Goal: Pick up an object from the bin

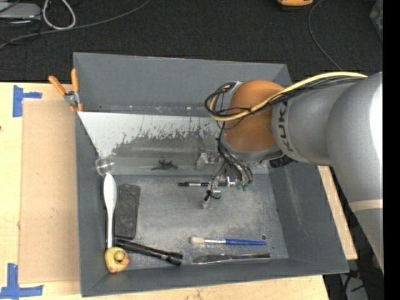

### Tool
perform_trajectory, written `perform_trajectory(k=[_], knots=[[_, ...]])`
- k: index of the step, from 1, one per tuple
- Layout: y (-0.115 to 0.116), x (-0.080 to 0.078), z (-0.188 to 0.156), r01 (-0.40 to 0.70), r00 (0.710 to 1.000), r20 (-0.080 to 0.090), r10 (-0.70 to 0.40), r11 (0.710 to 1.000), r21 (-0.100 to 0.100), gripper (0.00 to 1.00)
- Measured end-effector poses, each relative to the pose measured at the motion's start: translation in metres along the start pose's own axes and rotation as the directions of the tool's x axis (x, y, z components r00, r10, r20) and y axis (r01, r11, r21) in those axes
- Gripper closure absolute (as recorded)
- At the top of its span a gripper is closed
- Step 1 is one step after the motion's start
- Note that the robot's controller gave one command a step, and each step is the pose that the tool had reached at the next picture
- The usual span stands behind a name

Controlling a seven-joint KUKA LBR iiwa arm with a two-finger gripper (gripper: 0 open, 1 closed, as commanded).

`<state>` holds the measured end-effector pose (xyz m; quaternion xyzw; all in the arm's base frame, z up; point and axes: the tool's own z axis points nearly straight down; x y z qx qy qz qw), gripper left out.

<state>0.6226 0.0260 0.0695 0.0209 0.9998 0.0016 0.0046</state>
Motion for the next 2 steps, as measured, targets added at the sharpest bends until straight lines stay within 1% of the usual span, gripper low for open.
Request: perform_trajectory(k=[1, 2], knots=[[0.0010, -0.0004, -0.0008, 0.018, 1.000, 0.002, -0.018, 1.000, 0.000, 1.00], [0.0012, -0.0004, -0.0009, 0.020, 1.000, 0.002, -0.020, 1.000, 0.000, 1.00]])
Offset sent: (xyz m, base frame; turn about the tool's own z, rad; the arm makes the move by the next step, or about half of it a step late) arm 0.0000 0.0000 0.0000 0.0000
